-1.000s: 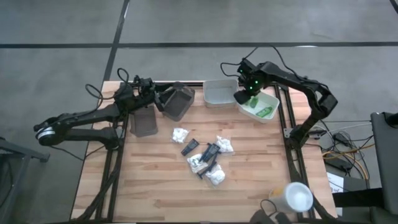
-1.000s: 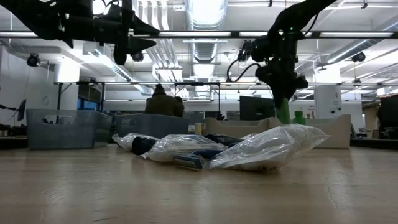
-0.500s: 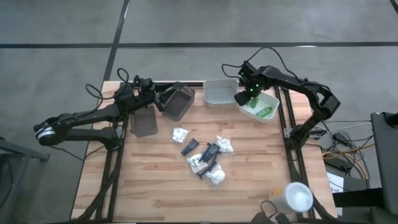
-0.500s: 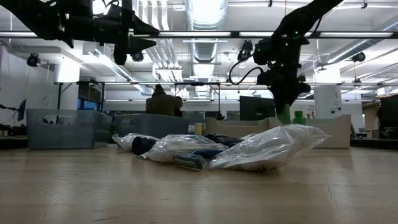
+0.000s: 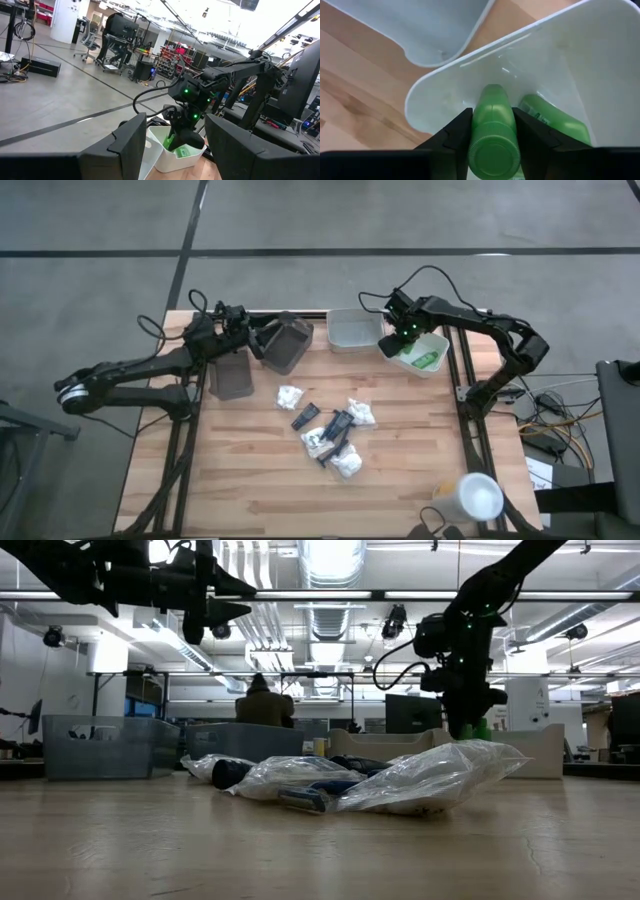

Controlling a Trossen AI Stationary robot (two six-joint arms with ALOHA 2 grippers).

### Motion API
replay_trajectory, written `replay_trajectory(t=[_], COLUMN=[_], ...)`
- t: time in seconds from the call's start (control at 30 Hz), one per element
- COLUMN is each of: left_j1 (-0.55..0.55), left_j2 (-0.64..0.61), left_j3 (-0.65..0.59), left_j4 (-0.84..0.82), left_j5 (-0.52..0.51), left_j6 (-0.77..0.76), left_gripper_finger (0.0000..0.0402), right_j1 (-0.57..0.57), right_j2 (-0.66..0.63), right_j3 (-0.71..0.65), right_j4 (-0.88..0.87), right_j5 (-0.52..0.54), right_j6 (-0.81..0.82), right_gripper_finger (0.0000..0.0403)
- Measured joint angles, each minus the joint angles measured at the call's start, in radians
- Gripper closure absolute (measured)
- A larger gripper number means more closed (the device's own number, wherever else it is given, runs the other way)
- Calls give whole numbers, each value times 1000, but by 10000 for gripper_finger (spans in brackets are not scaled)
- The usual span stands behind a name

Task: Pick & Place Travel size toiletries
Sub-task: Put the green shampoo into the white bin, then put the cotton pack into the gray bin

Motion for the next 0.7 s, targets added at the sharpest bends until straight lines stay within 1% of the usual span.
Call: replay_trajectory(t=[0.17, 0.33, 0.53, 0.7], left_j1=[0, 0, 0, 0], left_j2=[0, 0, 0, 0], left_j3=[0, 0, 0, 0], left_j4=[0, 0, 0, 0], left_j5=[0, 0, 0, 0], left_j6=[0, 0, 0, -16], left_gripper_finger=[195, 195, 195, 195], right_j1=[0, -1, -1, -1], right_j2=[0, 0, 0, 0], right_j3=[-2, 3, 34, 73], right_j4=[0, -1, -3, -39], right_j5=[-1, -2, -2, -2], right_j6=[-17, -18, -27, -45], right_gripper_finger=[273, 257, 224, 195])
